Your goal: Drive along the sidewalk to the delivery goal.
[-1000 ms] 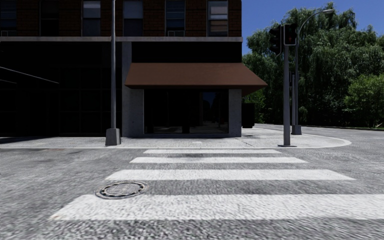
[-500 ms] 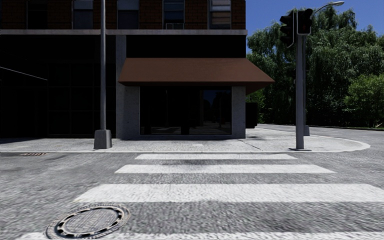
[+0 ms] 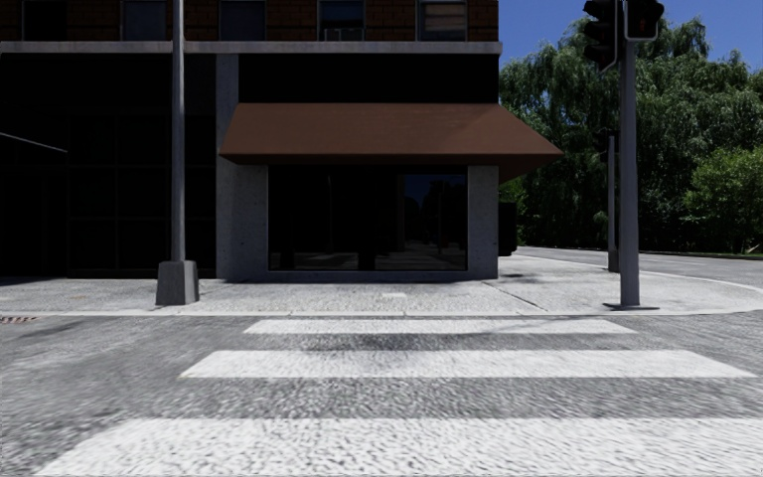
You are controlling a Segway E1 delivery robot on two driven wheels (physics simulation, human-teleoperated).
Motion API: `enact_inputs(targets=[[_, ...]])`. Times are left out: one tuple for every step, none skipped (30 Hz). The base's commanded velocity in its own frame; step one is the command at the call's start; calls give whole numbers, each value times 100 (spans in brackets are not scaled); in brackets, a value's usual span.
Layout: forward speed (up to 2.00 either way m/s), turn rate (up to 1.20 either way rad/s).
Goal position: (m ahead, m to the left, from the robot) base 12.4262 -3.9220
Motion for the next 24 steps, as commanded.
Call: enact_inputs(targets=[[139,0],[139,0],[140,0],[140,0],[140,0],[140,0],[140,0],[140,0],[141,0],[141,0],[141,0],[141,0],[141,0],[141,0],[142,0],[142,0],[142,0],[142,0],[142,0],[142,0],[142,0],[142,0],[142,0],[142,0]])
